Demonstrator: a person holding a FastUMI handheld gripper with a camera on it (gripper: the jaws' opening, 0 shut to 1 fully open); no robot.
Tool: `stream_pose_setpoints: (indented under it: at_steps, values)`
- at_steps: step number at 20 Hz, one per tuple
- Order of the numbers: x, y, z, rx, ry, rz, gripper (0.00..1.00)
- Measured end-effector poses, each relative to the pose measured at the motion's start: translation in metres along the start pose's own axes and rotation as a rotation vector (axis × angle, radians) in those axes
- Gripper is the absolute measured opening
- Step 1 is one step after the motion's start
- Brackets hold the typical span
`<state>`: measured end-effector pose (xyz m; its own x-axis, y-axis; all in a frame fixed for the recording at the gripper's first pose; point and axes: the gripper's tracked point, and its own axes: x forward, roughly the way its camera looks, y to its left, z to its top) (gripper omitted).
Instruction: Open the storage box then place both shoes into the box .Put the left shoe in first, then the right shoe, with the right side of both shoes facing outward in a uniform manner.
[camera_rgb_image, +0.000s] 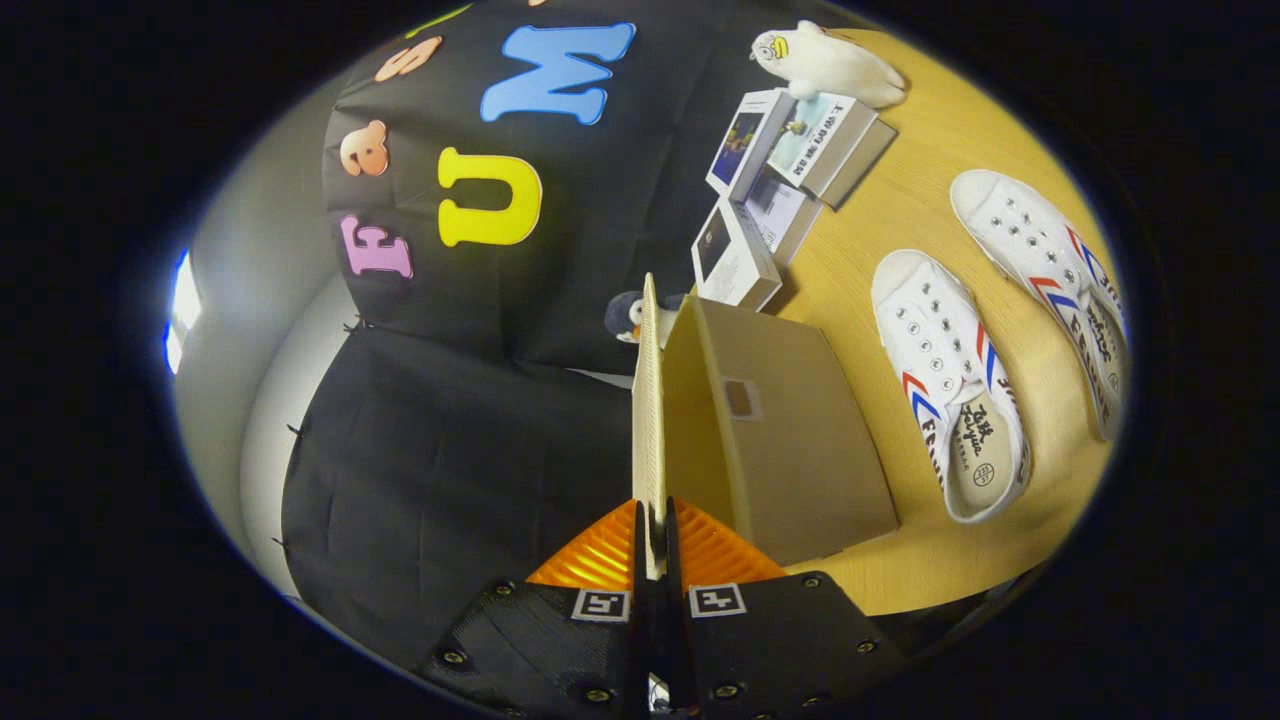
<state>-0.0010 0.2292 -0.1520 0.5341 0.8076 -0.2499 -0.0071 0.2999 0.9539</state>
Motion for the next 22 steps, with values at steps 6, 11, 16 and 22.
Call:
stream_pose_setpoints:
  at_steps: [6, 11, 16, 22]
  values:
    - [0.008, 0.047, 0.001, -0.085, 0.014, 0.035, 0.07]
    - [0.022, 0.081, -0.008, -0.145, 0.045, 0.061, 0.07]
    - [0.044, 0.118, -0.024, -0.233, 0.080, 0.093, 0.07]
    - [0.076, 0.153, -0.050, -0.329, 0.127, 0.119, 0.09]
